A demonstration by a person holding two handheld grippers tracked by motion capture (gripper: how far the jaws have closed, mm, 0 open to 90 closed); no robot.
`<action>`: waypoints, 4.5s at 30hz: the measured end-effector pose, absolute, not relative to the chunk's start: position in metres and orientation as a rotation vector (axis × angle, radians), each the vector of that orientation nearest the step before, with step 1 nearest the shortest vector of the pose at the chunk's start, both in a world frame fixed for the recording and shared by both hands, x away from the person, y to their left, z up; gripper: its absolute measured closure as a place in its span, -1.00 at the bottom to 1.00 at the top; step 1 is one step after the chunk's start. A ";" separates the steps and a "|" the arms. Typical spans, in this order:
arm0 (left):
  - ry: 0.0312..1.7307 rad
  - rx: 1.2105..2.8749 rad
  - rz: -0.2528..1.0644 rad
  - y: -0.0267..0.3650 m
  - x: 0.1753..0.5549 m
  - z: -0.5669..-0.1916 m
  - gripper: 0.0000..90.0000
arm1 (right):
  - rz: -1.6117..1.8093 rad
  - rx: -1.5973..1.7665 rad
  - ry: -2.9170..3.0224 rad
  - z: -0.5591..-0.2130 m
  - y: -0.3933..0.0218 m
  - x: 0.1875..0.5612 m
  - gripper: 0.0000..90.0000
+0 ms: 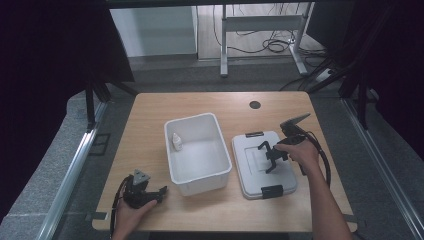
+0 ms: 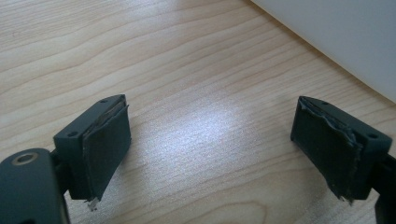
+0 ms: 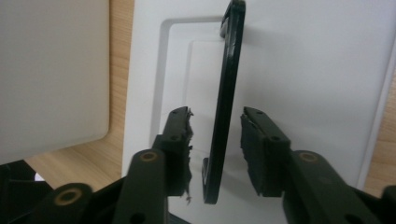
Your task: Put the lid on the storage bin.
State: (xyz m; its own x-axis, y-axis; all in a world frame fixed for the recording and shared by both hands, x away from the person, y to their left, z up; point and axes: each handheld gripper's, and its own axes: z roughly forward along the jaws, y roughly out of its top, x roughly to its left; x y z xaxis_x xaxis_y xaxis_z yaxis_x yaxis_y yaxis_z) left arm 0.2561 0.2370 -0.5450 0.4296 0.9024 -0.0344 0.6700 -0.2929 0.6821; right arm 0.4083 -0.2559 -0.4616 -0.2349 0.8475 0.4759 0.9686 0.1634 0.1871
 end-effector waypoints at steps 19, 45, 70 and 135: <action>1.320 2.060 0.480 0.237 0.256 -0.545 -0.74 | -0.633 -1.805 -2.143 -0.465 -0.253 0.410 0.87; 1.318 2.061 0.479 0.237 0.257 -0.545 -0.74 | -0.710 -1.847 -2.084 -0.432 -0.250 0.402 0.88; 1.319 2.059 0.480 0.237 0.257 -0.545 -0.74 | -0.828 -1.850 -2.066 -0.384 -0.262 0.392 0.88; 1.316 2.063 0.478 0.237 0.257 -0.545 -0.74 | -0.920 -1.758 -2.098 -0.334 -0.216 0.396 0.88</action>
